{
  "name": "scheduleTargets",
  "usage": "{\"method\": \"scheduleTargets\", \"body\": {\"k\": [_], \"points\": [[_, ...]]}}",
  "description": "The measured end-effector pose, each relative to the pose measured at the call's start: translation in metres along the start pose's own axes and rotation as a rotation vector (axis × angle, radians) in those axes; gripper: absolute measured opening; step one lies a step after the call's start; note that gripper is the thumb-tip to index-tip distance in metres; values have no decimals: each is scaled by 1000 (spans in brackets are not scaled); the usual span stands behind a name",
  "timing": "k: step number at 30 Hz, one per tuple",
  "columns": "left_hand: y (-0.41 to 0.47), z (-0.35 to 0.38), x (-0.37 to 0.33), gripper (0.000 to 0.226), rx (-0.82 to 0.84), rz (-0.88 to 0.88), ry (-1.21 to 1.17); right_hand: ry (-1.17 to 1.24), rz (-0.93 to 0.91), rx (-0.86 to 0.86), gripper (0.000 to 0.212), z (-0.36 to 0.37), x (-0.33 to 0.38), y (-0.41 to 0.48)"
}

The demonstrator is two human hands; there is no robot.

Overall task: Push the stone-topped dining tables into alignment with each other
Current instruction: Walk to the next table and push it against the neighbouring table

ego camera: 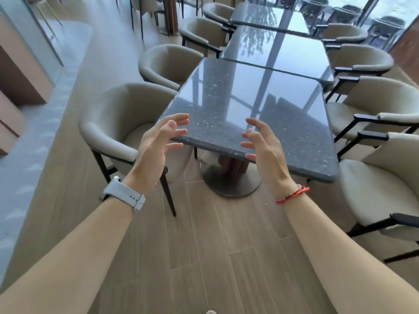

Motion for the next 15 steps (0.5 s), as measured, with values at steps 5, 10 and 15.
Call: {"method": "scheduleTargets", "body": {"k": [5, 10, 15], "points": [[-15, -92, -3, 45, -116, -14, -59, 43, -31, 100, 35, 81, 28, -34], [-28, -212, -10, 53, -299, -5, -80, 41, -55, 233, 30, 189, 60, -83], [-52, -332, -15, 49, -456, 2, -67, 95, -40, 366, 35, 295, 97, -138]]}}
Point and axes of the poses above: each hand's wrist, its own y-axis towards the middle knuckle, its own z-axis out of the palm, x = y × z, the point moved 6 cm from there along y, towards the middle knuckle, and after that the axes turned 14 degrees about -x, right-handed, at the moved point
